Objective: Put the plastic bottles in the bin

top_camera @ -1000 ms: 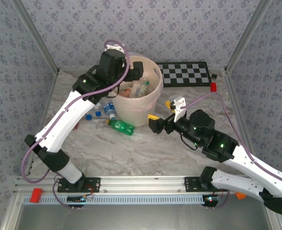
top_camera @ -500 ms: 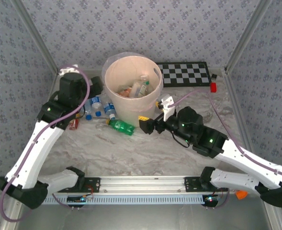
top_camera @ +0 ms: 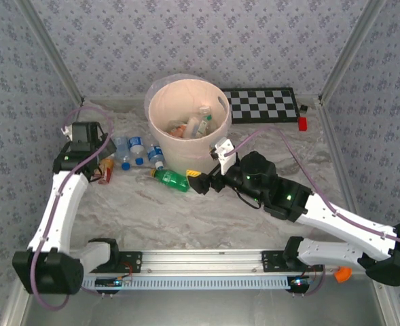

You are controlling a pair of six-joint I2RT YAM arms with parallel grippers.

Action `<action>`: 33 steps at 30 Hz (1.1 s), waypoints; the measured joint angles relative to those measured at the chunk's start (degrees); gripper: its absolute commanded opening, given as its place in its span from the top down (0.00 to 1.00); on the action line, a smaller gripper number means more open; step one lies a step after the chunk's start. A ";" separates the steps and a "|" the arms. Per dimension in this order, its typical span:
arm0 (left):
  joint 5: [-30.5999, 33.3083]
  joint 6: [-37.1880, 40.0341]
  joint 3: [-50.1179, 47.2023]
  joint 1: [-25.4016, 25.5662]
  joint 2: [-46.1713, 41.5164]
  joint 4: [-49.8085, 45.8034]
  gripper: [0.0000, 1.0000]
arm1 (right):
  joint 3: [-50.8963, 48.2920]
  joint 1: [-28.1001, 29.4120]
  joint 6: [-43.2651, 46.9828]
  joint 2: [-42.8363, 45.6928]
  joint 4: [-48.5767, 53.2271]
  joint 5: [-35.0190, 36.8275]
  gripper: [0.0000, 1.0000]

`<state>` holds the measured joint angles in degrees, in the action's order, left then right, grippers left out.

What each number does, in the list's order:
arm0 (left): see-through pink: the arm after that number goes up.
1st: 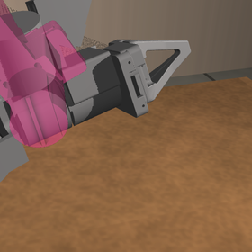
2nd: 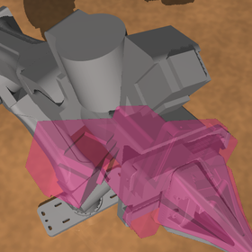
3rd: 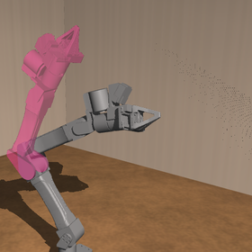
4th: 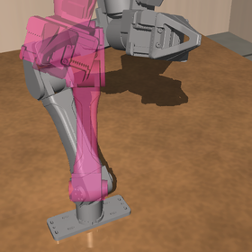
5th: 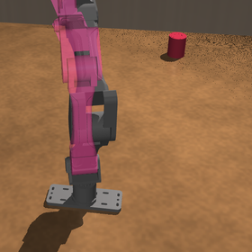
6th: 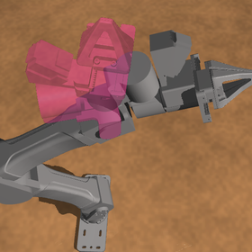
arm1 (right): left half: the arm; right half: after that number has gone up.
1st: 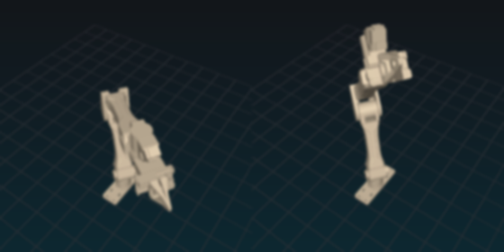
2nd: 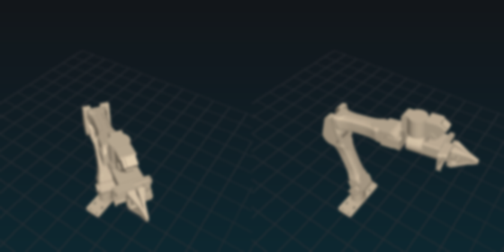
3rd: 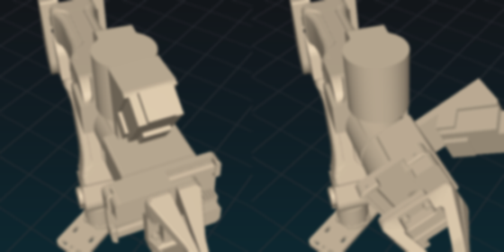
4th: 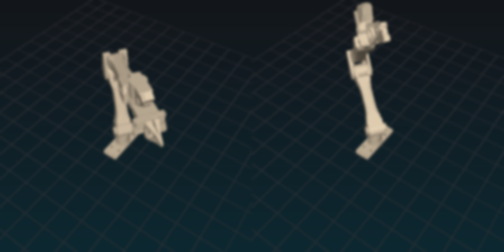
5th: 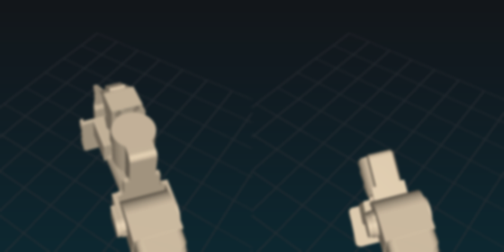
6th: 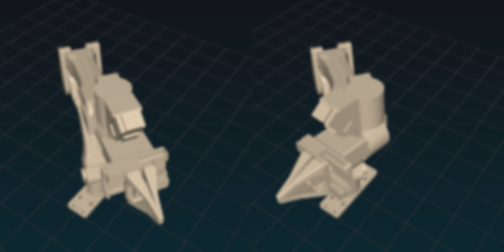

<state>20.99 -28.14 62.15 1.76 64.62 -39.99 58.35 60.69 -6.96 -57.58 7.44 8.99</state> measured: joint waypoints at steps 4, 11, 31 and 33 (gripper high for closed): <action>-1.16 -0.42 -0.26 -1.66 4.15 0.76 0.00 | -3.13 0.00 0.00 2.14 -0.94 0.09 0.00; -2.01 -2.47 -0.28 -1.77 8.11 2.56 0.00 | -7.74 0.00 0.00 6.51 -1.05 0.72 0.00; -5.90 0.57 -0.13 -6.95 24.79 7.06 0.00 | -10.58 -2.84 0.24 9.60 -1.29 -0.76 0.00; -6.56 1.14 0.76 -7.04 27.39 7.37 0.00 | -10.60 -3.06 0.24 9.60 -1.31 -0.85 0.00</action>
<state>14.44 -27.00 62.92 -5.28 92.01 -32.62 47.75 57.63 -6.72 -47.99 6.13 8.14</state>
